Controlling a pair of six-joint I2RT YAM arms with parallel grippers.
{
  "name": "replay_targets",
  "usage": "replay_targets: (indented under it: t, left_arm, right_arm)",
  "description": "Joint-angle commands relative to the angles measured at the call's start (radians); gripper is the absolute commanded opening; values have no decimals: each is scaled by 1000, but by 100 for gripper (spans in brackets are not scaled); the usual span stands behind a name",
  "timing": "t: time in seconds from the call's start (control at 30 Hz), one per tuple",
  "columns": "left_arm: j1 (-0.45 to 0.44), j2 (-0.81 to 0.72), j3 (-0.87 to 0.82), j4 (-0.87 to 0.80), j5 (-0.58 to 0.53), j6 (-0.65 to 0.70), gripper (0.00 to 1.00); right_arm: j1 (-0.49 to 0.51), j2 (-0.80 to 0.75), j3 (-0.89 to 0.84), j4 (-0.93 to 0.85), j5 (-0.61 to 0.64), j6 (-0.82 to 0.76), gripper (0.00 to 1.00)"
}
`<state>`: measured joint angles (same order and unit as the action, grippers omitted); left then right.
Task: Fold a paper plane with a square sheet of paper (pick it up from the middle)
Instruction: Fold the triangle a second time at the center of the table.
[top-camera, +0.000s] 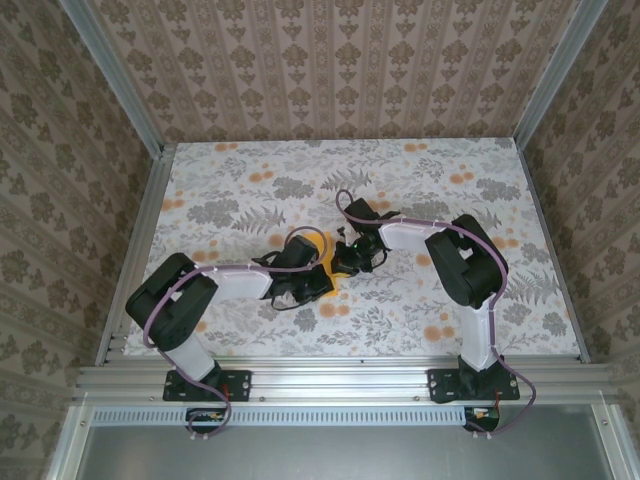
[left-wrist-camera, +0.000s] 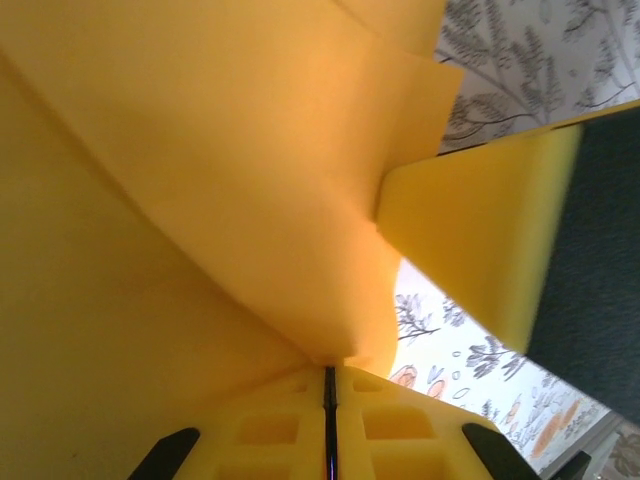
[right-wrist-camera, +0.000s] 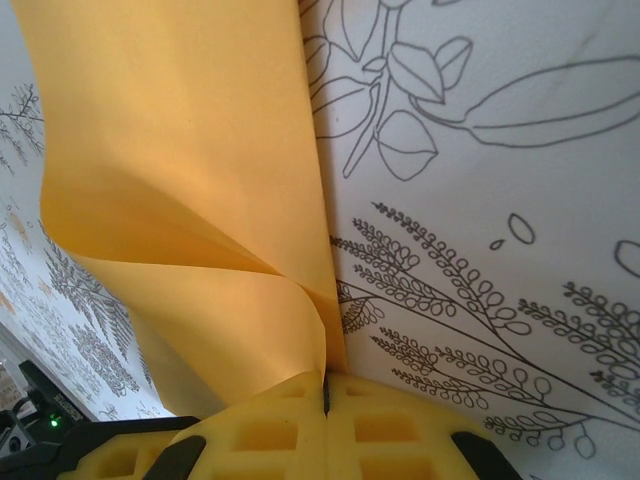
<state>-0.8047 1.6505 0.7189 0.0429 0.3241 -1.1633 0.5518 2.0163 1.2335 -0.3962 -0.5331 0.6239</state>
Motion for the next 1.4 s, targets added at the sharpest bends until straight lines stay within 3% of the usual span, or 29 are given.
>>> replay_targets:
  t: [0.0, 0.9, 1.2, 1.37]
  left_arm:
    - [-6, 19, 20, -67, -20, 14, 9]
    - [-5, 18, 21, -102, -14, 48, 3]
    - [46, -207, -26, -158, -70, 76, 15]
    - [78, -208, -87, -158, -95, 43, 15]
  right_arm:
    - [11, 70, -39, -31, 160, -35, 6]
    - [16, -10, -16, 44, 51, -156, 5]
    - [17, -43, -69, 44, 85, -125, 5]
    - [30, -56, -83, 53, 91, -93, 5]
